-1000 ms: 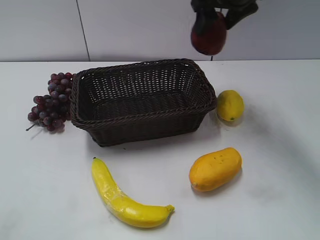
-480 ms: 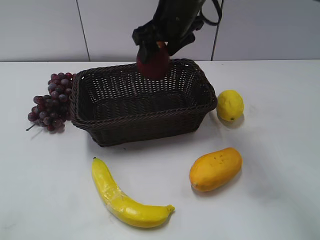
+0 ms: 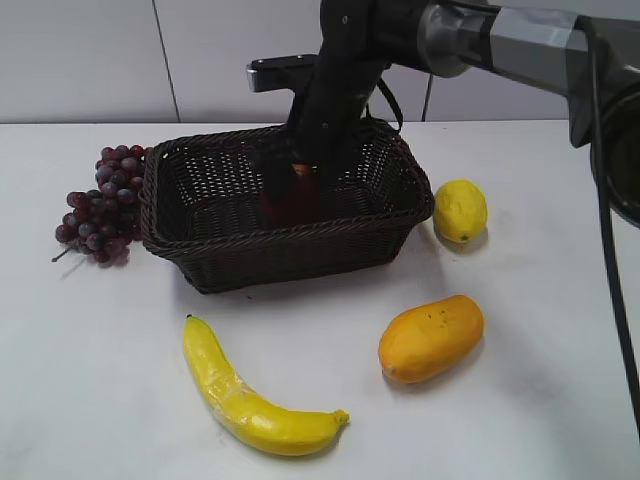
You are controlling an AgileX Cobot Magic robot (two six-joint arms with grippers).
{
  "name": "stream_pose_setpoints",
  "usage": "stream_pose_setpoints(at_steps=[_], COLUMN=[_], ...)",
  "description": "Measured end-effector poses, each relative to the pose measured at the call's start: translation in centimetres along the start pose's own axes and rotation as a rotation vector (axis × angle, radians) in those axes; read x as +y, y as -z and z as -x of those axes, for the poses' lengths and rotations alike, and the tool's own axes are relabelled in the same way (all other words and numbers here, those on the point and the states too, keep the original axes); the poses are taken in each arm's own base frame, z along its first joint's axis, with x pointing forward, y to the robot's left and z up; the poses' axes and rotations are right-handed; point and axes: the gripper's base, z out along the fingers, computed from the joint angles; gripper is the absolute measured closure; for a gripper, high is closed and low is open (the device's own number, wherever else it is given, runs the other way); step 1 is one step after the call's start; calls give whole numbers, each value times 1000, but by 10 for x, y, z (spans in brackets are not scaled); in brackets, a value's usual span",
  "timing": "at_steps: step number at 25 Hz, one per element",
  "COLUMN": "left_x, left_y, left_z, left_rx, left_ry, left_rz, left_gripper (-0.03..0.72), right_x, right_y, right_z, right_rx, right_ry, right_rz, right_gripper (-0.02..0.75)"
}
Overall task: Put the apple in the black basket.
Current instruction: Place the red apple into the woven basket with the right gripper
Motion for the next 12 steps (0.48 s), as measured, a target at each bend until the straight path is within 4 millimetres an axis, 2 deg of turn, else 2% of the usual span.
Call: stream_pose_setpoints(at_steps=[10,12], left_x=[0,0], left_y=[0,0], left_z=[0,0], left_rx=[0,0], left_ry=[0,0], left_rz=[0,0], left_gripper=[454,454], right_x=[1,2], right_y=[-1,1], right_z=[1,1], right_rx=[-4,0], right_ry=[-51,-51], right_rz=[15,17], right_gripper=[175,150])
